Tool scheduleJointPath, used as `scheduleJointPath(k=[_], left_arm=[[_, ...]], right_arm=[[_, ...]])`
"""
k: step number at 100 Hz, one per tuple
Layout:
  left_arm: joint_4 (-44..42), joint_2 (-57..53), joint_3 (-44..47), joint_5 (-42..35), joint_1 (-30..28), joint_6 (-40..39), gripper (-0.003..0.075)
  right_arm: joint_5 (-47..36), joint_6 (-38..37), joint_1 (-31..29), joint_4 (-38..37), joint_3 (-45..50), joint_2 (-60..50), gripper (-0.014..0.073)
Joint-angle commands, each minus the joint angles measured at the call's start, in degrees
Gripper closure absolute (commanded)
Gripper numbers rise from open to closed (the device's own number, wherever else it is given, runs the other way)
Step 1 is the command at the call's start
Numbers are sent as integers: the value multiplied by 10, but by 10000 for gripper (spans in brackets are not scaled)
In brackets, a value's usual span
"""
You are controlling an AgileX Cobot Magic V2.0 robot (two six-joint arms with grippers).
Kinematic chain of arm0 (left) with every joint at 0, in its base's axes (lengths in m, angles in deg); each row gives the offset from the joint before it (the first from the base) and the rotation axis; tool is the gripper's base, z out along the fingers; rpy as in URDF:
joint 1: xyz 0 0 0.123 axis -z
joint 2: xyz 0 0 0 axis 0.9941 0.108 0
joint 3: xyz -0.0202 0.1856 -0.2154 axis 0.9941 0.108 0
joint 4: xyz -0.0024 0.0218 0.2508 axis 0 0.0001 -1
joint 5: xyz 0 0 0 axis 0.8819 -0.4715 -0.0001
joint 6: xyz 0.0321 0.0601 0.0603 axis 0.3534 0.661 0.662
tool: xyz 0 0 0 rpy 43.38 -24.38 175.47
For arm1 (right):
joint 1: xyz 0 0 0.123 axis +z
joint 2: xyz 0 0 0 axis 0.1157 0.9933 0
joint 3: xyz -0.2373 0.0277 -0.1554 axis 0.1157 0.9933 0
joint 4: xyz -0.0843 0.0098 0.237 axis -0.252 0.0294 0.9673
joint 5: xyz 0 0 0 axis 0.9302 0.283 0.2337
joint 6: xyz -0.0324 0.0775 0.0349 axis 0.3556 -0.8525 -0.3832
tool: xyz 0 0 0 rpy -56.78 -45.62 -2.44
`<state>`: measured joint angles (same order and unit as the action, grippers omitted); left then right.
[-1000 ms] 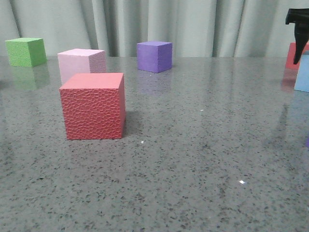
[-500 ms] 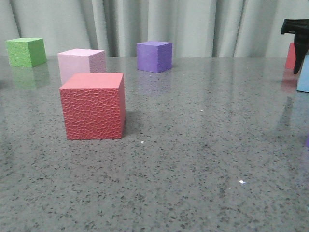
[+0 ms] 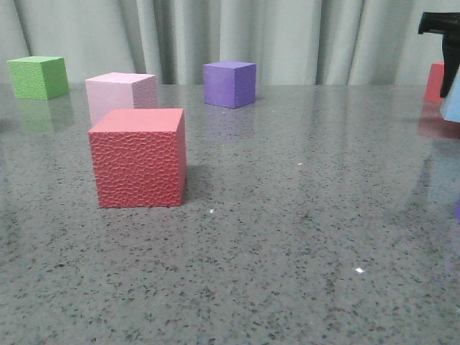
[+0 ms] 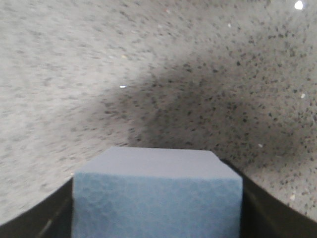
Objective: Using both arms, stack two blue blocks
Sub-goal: 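Lift the light-blue cube with the right gripper toward the table center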
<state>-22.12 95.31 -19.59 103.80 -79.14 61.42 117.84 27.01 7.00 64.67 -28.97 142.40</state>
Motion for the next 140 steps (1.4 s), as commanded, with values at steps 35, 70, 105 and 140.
scheduleJointPath(k=[35, 70, 105, 140], left_arm=[[16, 3, -20, -31, -1, 0, 102], [16, 3, -20, -31, -1, 0, 102], [16, 3, -20, -31, -1, 0, 102], [16, 3, -20, -31, -1, 0, 102]], right_arm=[[7, 26, 143, 3, -129, -33, 252], [-12, 6, 229, 7, -160, 7, 252], [-14, 6, 279, 7, -167, 70, 252], [-23, 0, 282, 10, -167, 80, 252]])
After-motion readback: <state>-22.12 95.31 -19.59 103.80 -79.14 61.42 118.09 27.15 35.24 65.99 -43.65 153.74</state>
